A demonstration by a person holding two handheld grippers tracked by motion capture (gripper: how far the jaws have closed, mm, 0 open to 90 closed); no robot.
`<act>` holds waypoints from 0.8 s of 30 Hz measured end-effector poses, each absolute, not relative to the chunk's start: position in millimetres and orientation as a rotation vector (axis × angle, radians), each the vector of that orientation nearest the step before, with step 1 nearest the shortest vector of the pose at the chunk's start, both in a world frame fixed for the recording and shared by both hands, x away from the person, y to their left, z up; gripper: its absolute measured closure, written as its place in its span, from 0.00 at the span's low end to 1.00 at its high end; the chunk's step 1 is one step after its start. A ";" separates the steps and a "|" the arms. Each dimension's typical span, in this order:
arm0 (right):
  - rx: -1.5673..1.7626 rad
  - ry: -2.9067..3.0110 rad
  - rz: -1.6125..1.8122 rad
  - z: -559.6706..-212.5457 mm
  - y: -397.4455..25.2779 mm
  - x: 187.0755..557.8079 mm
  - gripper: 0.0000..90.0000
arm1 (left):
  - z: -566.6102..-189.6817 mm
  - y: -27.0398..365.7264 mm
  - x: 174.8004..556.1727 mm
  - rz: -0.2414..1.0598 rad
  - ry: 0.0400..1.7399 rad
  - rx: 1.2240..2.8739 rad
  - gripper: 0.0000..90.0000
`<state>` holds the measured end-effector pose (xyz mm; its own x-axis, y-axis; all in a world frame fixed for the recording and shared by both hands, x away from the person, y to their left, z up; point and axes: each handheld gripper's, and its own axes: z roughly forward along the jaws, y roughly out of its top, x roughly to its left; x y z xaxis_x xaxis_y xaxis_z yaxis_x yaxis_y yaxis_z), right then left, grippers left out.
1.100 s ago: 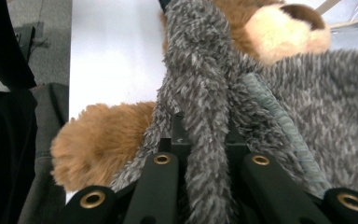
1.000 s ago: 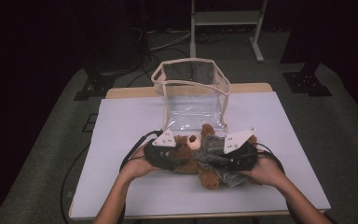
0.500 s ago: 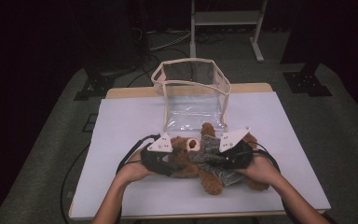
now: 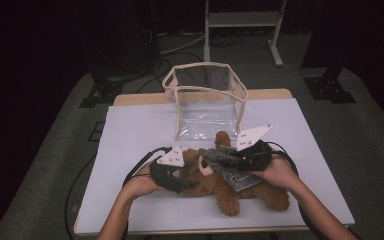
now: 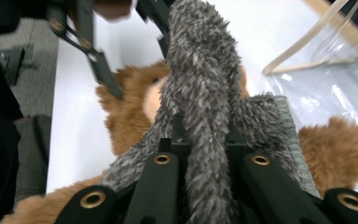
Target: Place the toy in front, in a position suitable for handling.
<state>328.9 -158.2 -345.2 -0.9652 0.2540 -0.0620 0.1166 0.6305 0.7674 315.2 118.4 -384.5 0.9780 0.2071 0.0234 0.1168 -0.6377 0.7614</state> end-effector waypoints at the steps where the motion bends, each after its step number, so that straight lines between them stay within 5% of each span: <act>1: 0.308 2.706 1.219 -349.1 -156.0 329.1 0.89 | -383.2 119.7 314.9 0.148 0.226 2.268 0.44; 24: 0.324 2.764 1.208 -360.1 -169.6 322.4 0.89 | -390.0 116.2 310.7 0.135 0.232 2.232 0.46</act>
<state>322.4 -169.6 -360.1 -0.9714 0.2371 -0.0131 0.1514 0.6611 0.7349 310.7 116.2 -390.0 0.9768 0.2137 0.0167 0.1199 -0.6096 0.7836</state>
